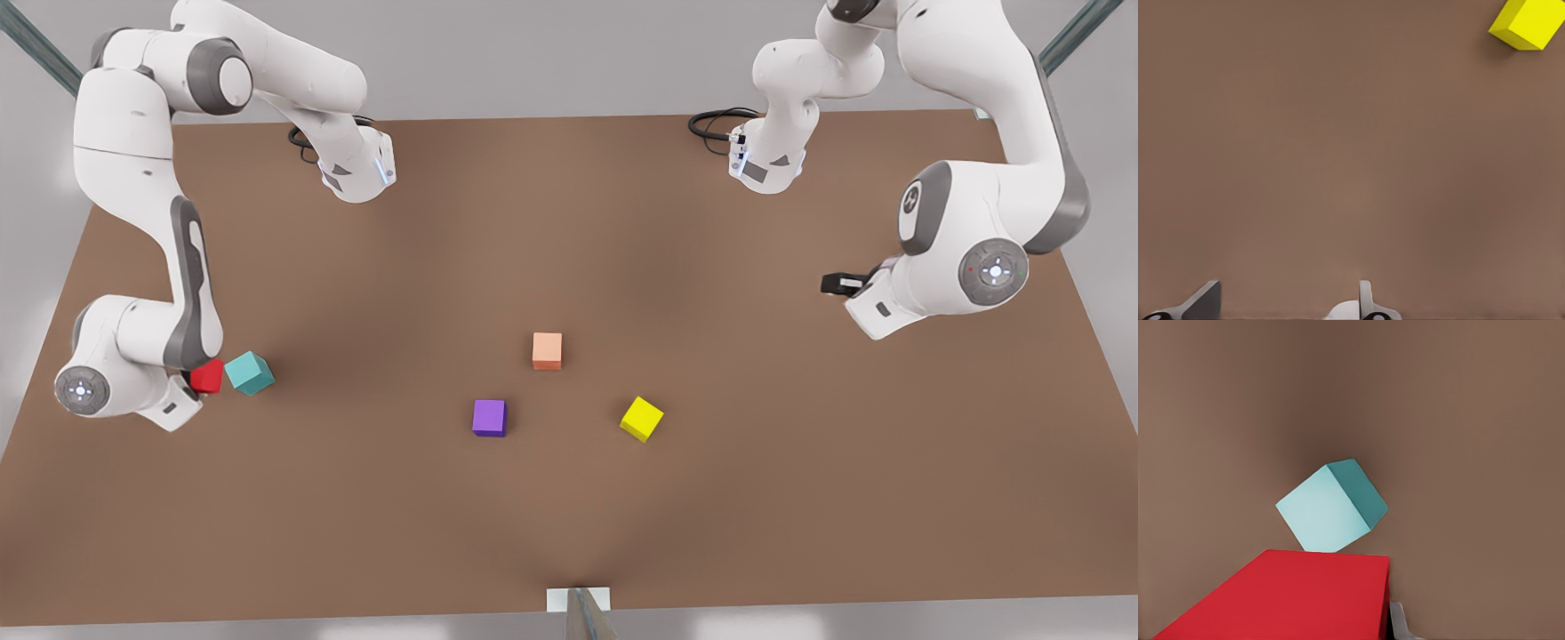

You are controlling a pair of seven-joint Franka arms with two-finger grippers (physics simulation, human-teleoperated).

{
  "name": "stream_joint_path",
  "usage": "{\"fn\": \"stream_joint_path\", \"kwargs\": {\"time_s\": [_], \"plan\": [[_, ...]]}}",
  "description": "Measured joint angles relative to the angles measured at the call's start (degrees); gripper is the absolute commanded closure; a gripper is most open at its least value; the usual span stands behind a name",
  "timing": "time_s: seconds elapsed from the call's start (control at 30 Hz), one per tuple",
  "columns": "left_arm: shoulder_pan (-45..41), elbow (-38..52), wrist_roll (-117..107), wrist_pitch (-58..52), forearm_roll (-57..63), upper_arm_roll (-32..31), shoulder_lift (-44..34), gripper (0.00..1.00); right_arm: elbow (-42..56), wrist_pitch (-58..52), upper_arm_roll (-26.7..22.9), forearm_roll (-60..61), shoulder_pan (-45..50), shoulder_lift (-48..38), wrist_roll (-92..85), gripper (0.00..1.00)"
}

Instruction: Pick up red wooden cube and pass to hand red wooden cube and place in blue wooden cube

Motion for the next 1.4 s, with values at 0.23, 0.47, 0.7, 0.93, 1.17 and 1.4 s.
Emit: {"fn": "stream_joint_path", "kwargs": {"time_s": [0.23,0.47,0.7,0.93,1.17,1.4], "plan": [[-0.07,-0.1,-0.34,-0.33,-0.15,-0.84,0.37,0.0,-9.1,7.36,0.01,0.36,-1.13,-2.29,2.98,0.51],[0.02,-0.1,-0.57,-0.41,-0.21,-0.81,0.46,0.0,-13.14,12.45,0.08,1.15,-1.7,-2.82,5.0,0.51],[1.18,-0.01,-0.75,-1.27,-0.35,-0.78,0.97,0.0,-14.61,15.09,0.16,3.07,-1.74,-3.02,6.39,0.0],[1.41,2.27,-0.91,-3.08,-0.99,-0.84,1.24,0.0,-14.83,15.19,0.3,3.86,-1.63,-3.18,7.32,0.0],[0.68,2.41,-0.98,-3.39,-2.07,-0.9,1.5,0.0,-14.92,14.43,0.52,4.45,-1.54,-4.03,7.82,0.0],[0.49,2.36,-1.04,-3.54,-2.28,-0.89,1.51,0.0,-14.93,11.75,0.66,6.04,-0.7,-6.83,7.82,0.0]]}}
